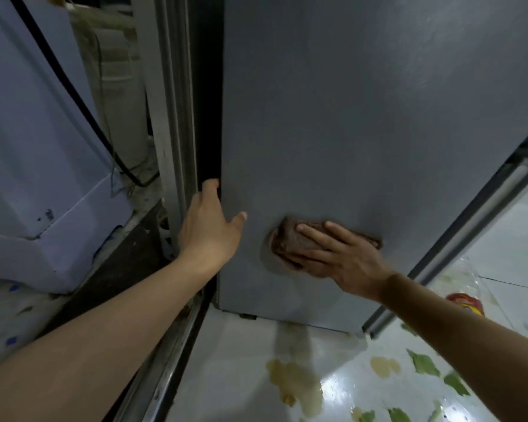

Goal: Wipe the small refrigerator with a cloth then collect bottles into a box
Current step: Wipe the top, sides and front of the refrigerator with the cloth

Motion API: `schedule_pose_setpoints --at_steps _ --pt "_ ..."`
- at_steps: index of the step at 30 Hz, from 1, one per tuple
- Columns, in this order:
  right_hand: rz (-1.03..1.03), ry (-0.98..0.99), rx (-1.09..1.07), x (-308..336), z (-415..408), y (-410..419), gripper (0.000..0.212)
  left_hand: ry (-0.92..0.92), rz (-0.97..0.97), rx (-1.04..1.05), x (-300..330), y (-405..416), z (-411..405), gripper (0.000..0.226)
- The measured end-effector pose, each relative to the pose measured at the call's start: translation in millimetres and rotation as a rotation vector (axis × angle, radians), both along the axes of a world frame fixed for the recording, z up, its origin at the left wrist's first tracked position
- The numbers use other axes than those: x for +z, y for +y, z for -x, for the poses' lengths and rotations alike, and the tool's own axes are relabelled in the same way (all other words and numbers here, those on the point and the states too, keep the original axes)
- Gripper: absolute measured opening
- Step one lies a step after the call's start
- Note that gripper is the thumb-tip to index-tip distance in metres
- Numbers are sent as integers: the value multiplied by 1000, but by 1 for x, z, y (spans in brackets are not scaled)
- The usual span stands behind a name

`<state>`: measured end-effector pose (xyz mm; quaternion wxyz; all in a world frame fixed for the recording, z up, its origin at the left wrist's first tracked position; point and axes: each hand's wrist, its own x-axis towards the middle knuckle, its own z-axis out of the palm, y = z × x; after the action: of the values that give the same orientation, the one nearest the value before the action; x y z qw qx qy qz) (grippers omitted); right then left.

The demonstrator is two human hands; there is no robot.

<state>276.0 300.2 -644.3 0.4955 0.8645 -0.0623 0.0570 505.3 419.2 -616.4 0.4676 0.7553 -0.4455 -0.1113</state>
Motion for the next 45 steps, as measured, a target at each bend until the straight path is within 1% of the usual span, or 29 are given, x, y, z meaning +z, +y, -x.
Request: schedule_pose_setpoints --at_steps 4,6,8,9,10,11,13,14,15,16,17,19,21,23,25,27,28,30,32,33,34,35,38,39,40,42,45 --pt "55 -383 81 46 27 -24 59 11 -10 83 2 -6 9 60" --pt "68 -521 99 58 36 -31 59 -3 -13 139 2 -10 14 64" --pt "57 -602 92 50 38 -30 59 -11 -10 180 -1 -12 18 67" --pt "46 -590 76 38 40 -28 58 -16 -4 192 -3 -13 19 68" --pt "41 -519 49 23 44 -26 59 -20 1 197 -4 -13 19 69" --pt "35 -403 12 6 51 -24 62 -25 5 195 -5 -14 19 69" --pt "9 -159 -58 -18 66 -18 78 -30 6 187 -5 -13 19 68" --pt "-32 -87 -83 -25 72 -15 87 -30 3 184 -5 -13 19 68" --pt "-84 -49 -94 -28 76 -12 94 -29 0 182 -4 -13 19 68" --pt "-117 -35 -85 -28 78 -11 95 -25 -3 180 -3 -12 19 68" --pt "-128 -35 -69 -25 80 -10 92 -21 -7 177 -3 -12 19 68" --pt "-89 -110 -66 -12 87 -14 84 -16 -15 170 -2 -11 20 67" --pt "-18 -289 -72 7 100 -24 75 -20 -18 170 -3 -11 20 67" --pt "16 -422 -56 21 112 -35 69 -19 -7 174 -6 -12 20 67" --pt "-16 -513 -61 23 115 -36 66 -12 15 170 -8 -12 19 68" --pt "-54 -592 -75 8 113 -33 60 -5 33 159 -10 -13 17 69" --pt "-66 -590 -102 -4 112 -31 59 -5 36 156 -11 -13 16 69" --pt "-90 -493 -169 -25 116 -25 57 -5 33 150 -13 -13 14 69" --pt "-115 -386 -211 -33 121 -20 61 -3 29 145 -14 -13 14 68" --pt "-122 -364 -204 -33 124 -19 63 -2 23 143 -15 -13 14 67" --pt "-128 -380 -184 -30 126 -17 63 -4 13 143 -16 -12 15 67" --pt "-135 -442 -167 -23 128 -16 62 -12 1 145 -17 -11 16 66" --pt "-107 -741 -204 9 127 -16 69 -58 -43 164 -21 -7 17 64" --pt "-84 -799 -231 18 125 -17 71 -67 -62 172 -22 -7 18 64" --pt "-76 -823 -251 22 123 -17 72 -71 -79 179 -23 -7 19 64" --pt "-112 -807 -256 17 120 -17 72 -70 -86 195 -24 -8 21 63" --pt "-138 -688 -263 -12 126 -20 72 -72 -73 221 -27 -10 21 63"
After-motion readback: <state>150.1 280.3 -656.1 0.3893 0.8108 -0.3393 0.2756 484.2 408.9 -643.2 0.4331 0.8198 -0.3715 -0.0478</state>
